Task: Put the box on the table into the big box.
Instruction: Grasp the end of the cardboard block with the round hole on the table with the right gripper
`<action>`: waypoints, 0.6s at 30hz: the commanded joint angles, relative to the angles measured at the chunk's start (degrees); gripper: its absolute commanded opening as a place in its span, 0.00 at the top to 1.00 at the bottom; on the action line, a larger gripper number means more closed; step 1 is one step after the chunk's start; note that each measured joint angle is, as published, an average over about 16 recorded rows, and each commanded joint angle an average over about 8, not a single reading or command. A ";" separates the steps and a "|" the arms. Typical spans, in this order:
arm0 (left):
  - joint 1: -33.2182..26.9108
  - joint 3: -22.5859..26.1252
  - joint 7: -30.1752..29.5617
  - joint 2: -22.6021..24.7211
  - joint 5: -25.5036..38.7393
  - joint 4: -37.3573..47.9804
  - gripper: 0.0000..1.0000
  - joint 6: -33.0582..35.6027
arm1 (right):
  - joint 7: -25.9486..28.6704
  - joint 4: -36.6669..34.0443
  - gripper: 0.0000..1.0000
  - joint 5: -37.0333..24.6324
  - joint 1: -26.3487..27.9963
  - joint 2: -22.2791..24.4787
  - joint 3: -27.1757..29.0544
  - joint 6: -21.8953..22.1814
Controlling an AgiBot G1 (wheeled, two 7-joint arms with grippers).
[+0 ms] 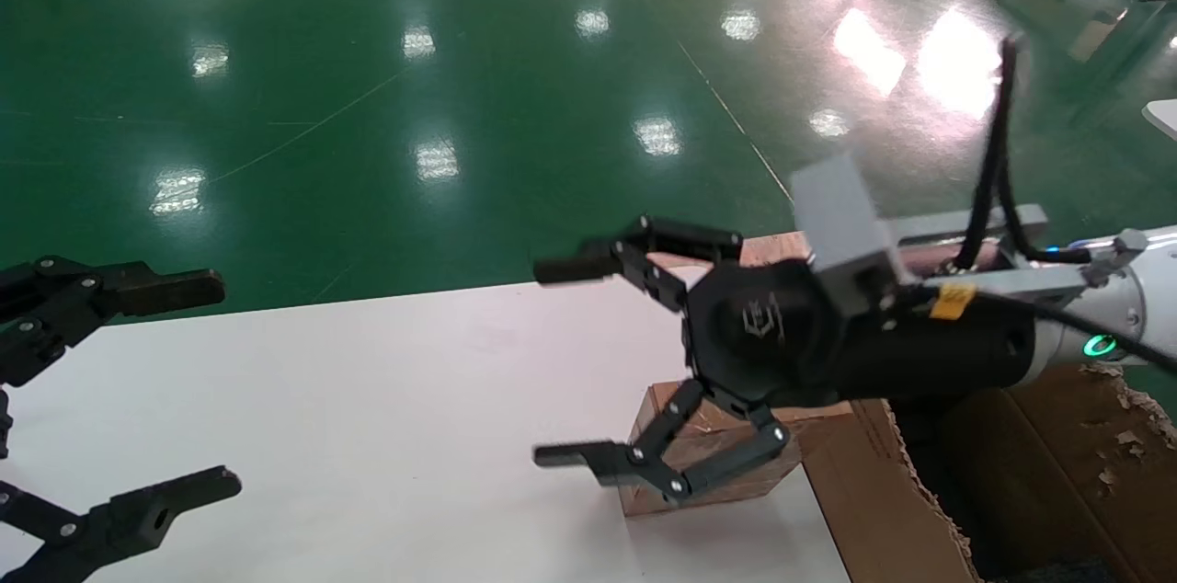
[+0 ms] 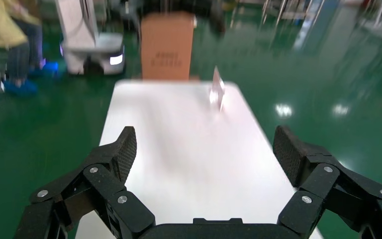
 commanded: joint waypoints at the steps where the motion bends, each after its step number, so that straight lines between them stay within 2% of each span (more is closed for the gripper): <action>1: 0.00 0.01 0.00 0.00 0.00 0.00 1.00 0.00 | -0.50 -0.87 0.00 -1.36 1.09 0.45 -0.97 -1.03; 18: -0.01 0.04 0.02 -0.02 -0.03 0.01 1.00 -0.01 | -6.13 -11.44 0.00 -10.67 15.97 4.03 -17.63 -1.17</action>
